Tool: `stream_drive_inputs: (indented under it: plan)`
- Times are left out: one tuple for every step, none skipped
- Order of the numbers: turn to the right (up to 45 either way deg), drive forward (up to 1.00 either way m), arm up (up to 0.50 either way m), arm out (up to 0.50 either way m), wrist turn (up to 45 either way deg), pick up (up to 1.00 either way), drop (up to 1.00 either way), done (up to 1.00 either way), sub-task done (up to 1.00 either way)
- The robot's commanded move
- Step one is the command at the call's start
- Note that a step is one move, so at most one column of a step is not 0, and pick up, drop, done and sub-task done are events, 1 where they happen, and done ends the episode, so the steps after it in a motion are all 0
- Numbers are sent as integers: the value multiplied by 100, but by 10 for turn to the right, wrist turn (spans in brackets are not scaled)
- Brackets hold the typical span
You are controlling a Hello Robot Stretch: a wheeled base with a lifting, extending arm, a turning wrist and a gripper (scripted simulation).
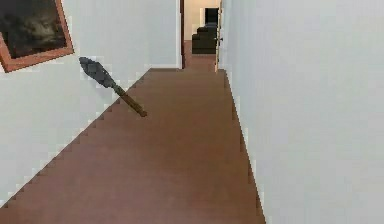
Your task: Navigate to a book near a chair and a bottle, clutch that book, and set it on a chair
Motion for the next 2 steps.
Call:
stream_drive_inputs:
  plan:
    - [0,100,0,0,0,0,0,0,0]
    - [0,100,0,0,0,0,0,0,0]
